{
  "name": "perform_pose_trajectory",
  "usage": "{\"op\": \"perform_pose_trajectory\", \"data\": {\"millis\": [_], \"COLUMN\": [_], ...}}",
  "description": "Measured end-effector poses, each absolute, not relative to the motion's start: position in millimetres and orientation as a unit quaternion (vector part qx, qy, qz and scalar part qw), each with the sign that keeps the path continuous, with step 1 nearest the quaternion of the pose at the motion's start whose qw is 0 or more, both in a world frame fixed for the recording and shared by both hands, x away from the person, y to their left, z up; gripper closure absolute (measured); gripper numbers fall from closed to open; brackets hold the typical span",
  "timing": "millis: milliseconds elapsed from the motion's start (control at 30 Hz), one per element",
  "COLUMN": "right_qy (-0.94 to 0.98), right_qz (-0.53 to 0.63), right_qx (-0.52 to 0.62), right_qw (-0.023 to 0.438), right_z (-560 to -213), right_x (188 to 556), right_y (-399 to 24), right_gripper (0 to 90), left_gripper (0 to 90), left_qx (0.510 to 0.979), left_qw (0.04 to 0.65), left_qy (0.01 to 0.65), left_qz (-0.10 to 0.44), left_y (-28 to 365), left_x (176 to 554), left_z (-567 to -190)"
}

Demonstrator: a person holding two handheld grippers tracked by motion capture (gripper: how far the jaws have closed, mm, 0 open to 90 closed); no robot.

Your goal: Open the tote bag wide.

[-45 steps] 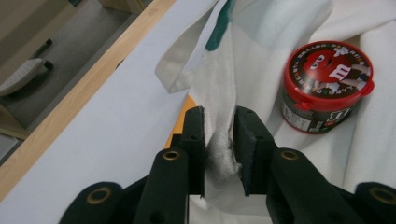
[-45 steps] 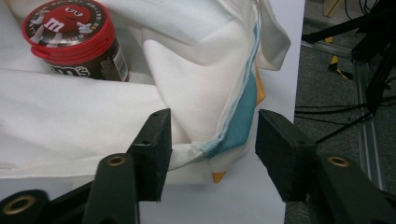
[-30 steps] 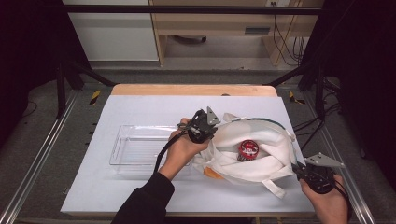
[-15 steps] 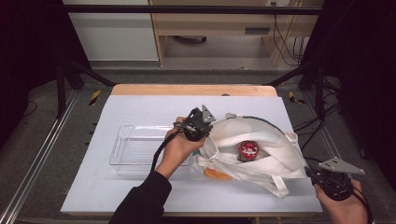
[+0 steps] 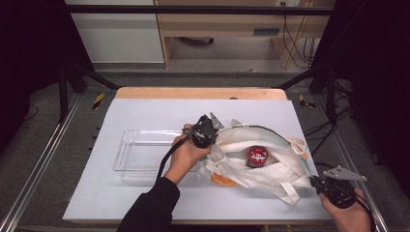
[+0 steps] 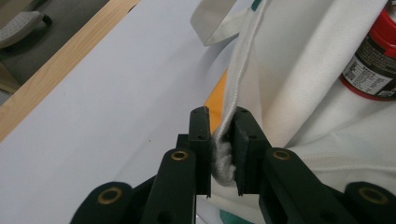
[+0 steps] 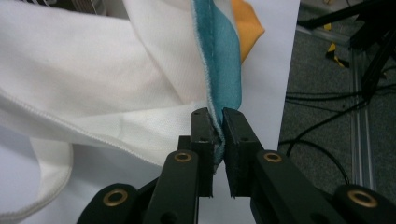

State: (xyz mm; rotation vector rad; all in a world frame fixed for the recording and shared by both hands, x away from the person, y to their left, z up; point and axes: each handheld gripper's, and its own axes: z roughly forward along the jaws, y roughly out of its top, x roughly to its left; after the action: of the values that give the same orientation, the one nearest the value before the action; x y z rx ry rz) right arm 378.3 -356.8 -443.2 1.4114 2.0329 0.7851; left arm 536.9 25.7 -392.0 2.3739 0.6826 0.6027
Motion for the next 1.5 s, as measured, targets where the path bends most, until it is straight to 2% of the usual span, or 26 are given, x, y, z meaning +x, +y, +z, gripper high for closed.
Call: {"op": "perform_pose_trajectory", "data": {"millis": [200, 367, 467, 667, 767, 1000, 1233, 1500], "right_qy": [0.747, 0.743, 0.743, 0.75, 0.759, 0.787, 0.821, 0.823], "right_qz": [0.323, 0.346, 0.364, 0.368, 0.372, 0.363, 0.343, 0.335], "right_qx": [0.509, 0.493, 0.474, 0.443, 0.423, 0.383, 0.339, 0.339], "right_qw": [0.282, 0.292, 0.301, 0.327, 0.328, 0.32, 0.306, 0.309], "right_z": [-434.9, -424.5, -413.9, -395.7, -385.7, -368.4, -369.9, -367.4], "right_x": [375.2, 373.9, 371.7, 377.0, 383.5, 407.9, 430.0, 444.4], "right_y": [-359.7, -361.5, -358.9, -344.3, -334.4, -315.2, -304.0, -299.0], "right_gripper": [78.3, 63.2, 54.1, 39.4, 35.3, 24.4, 13.1, 21.3], "left_gripper": [79.1, 76.5, 70.7, 49.2, 45.3, 43.0, 40.3, 36.8], "left_qx": [0.888, 0.883, 0.878, 0.868, 0.864, 0.865, 0.865, 0.865], "left_qw": [0.307, 0.317, 0.327, 0.347, 0.357, 0.372, 0.383, 0.397], "left_qy": [0.255, 0.25, 0.248, 0.235, 0.231, 0.214, 0.199, 0.188], "left_qz": [0.229, 0.239, 0.247, 0.267, 0.271, 0.26, 0.256, 0.243], "left_y": [28.0, 26.1, 25.0, 27.8, 30.4, 37.3, 45.3, 54.3], "left_x": [533.3, 529.5, 526.4, 517.3, 511.4, 488.9, 459.0, 432.6], "left_z": [-392.2, -389.1, -386.6, -377.0, -372.0, -365.5, -364.5, -372.1]}}
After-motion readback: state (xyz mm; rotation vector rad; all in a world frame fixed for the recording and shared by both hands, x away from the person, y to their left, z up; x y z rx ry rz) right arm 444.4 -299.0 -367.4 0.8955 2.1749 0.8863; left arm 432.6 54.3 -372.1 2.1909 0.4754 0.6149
